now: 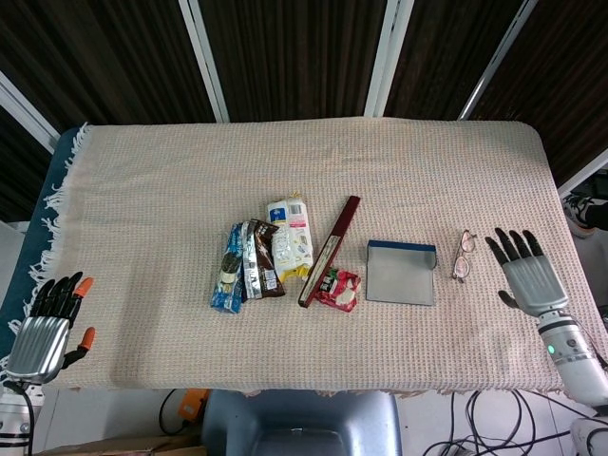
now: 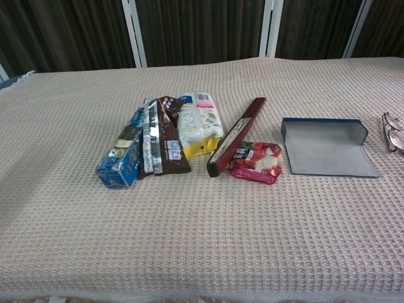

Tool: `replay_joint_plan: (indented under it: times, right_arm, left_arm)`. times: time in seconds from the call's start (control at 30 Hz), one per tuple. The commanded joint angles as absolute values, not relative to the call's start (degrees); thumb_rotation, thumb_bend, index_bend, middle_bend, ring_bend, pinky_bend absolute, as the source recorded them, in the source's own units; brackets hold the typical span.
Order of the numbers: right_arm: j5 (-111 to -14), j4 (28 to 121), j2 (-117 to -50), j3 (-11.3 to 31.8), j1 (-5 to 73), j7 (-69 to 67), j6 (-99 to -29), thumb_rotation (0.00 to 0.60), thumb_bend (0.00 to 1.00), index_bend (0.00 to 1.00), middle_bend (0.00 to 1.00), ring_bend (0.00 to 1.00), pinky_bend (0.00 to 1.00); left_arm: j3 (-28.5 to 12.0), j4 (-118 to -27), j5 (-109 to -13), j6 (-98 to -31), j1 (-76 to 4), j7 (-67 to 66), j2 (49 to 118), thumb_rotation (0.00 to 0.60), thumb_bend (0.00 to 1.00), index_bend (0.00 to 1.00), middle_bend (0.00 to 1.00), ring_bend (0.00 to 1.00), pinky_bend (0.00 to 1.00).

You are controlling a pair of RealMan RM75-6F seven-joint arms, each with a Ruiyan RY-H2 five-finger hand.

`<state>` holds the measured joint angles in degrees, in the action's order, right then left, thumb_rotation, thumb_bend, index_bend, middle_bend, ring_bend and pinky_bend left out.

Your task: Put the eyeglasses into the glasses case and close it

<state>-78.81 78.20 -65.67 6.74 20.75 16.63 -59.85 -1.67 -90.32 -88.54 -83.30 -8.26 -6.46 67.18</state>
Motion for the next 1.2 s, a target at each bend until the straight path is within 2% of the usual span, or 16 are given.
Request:
replay_joint_plan:
  times: [0.03, 0.3, 0.73, 1.2]
  right_arm:
    - [-80.7, 73.3, -67.5, 6.0, 25.2, 16.3, -54.3, 0.600, 0.57, 0.18, 0.00, 0.00, 0.00]
    - [-81.7, 63.7, -73.4, 4.9, 31.2, 15.6, -46.9, 0.600, 0.64, 0.22, 0.00, 0.00, 0.00]
    - [-78.5, 55.5, -78.8, 4.7, 35.0, 18.0, -41.9, 0.600, 0.73, 0.36, 0.00, 0.00, 0.00]
    - [-74.7, 50.9, -81.9, 4.3, 36.1, 19.4, -38.9, 0.600, 0.73, 0.39, 0.00, 0.00, 0.00]
  left_arm:
    - [-1.7, -90.5, -88.3, -83.2, -8.3, -6.7, 67.1, 0.600, 0.40, 0.00, 0.00, 0.00, 0.02]
    - [-2.1, -90.8, -87.1, -83.1, -8.2, -7.2, 67.0, 0.600, 0.40, 0.00, 0.00, 0.00, 0.02]
    - [-2.0, -91.3, -86.6, -82.7, -8.3, -8.3, 67.2, 0.600, 0.42, 0.00, 0.00, 0.00, 0.03]
    - [-1.9, -91.2, -87.0, -83.4, -8.1, -8.0, 67.2, 0.600, 0.43, 0.00, 0.00, 0.00, 0.03]
